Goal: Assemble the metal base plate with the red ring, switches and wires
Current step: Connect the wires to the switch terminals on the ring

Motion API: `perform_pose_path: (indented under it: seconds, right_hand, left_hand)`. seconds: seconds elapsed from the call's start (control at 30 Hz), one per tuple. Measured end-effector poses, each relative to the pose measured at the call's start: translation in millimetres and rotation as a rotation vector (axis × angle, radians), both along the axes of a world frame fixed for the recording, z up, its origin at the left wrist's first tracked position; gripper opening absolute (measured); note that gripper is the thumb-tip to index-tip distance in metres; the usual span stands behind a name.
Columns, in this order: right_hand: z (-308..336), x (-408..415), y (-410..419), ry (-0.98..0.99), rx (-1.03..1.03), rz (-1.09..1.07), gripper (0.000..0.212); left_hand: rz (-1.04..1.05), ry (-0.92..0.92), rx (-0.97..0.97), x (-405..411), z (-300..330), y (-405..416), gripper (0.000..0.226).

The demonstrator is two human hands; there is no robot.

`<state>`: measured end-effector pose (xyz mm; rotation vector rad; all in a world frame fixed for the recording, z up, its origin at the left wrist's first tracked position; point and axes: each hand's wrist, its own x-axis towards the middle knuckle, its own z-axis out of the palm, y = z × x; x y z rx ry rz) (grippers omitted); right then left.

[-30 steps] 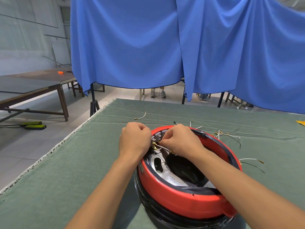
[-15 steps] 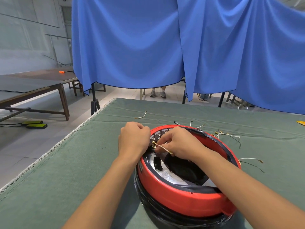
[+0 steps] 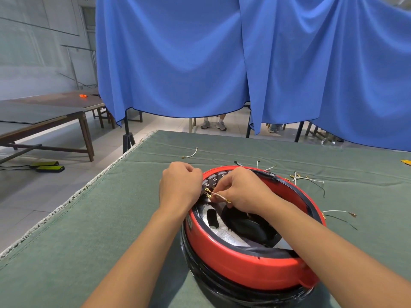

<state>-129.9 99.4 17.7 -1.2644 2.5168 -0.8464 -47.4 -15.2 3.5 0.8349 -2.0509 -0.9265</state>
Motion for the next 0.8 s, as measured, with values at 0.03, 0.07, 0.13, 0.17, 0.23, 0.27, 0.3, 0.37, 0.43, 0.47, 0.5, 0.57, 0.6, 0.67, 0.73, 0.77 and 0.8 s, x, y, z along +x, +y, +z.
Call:
perform_pose_path:
  seconds: [0.03,0.07,0.13,0.17,0.23,0.27,0.3,0.37,0.43,0.47,0.5,0.57,0.6,0.67,0.73,0.77,0.8]
  right_hand:
    - [0.0,0.3,0.1,0.002,-0.004,-0.002,0.006]
    - [0.1,0.5,0.3,0.003,-0.007,-0.005,0.006]
    - [0.1,1.2,0.7,0.005,-0.006,-0.007,0.007]
    - [0.1,1.6,0.7,0.007,-0.003,-0.009,0.009]
    - [-0.2,2.7,0.1,0.015,0.005,-0.016,0.012]
    - [-0.4,3.4,-0.3,0.023,0.008,-0.02,0.012]
    - [-0.6,3.9,-0.7,0.033,0.012,-0.023,0.014]
    - [-0.6,4.7,-1.2,0.048,0.016,-0.027,0.017]
    - [-0.4,5.3,-1.0,0.057,0.018,-0.028,0.019]
    - [-0.3,5.5,-0.9,0.06,0.019,-0.03,0.019]
    - [-0.1,5.6,-0.8,0.061,0.022,-0.032,0.018]
    - [0.3,6.2,-0.8,0.063,0.023,-0.033,0.016]
    - [0.6,6.6,-0.6,0.065,0.023,-0.032,0.015]
    - [1.4,7.4,-0.3,0.069,0.025,-0.03,0.013]
    - [2.2,8.0,0.1,0.074,0.03,-0.034,0.013]
    - [2.3,8.1,0.1,0.076,0.031,-0.034,0.014]
    - [2.5,8.1,0.1,0.079,0.032,-0.032,0.014]
  left_hand:
    - [0.0,0.001,0.0,0.1,-0.1,-0.1,0.028]
    - [0.001,0.0,0.0,0.3,0.1,0.1,0.027]
    - [0.002,-0.003,-0.002,0.6,0.2,0.4,0.027]
    - [0.004,-0.004,-0.001,0.7,0.4,0.3,0.027]
    - [0.004,-0.006,0.003,1.1,0.6,0.3,0.028]
    - [0.004,-0.006,0.005,1.1,0.8,0.4,0.028]
    - [0.004,-0.006,0.006,1.1,0.8,0.5,0.029]
    - [0.004,-0.003,0.008,1.2,0.8,0.8,0.029]
    - [0.003,-0.003,0.009,1.4,0.8,0.9,0.028]
    - [0.003,-0.004,0.01,1.5,1.0,1.0,0.028]
    - [0.003,-0.005,0.01,1.4,1.1,1.1,0.028]
    - [0.002,-0.007,0.009,1.2,1.4,1.2,0.028]
    - [0.001,-0.007,0.008,1.3,1.6,1.4,0.027]
    - [0.002,-0.004,0.002,1.7,1.8,1.9,0.027]
    - [0.009,-0.001,-0.003,2.2,2.1,2.0,0.027]
    - [0.014,-0.001,-0.007,2.6,2.3,2.2,0.027]
    - [0.019,0.0,-0.012,2.8,2.5,2.5,0.027]
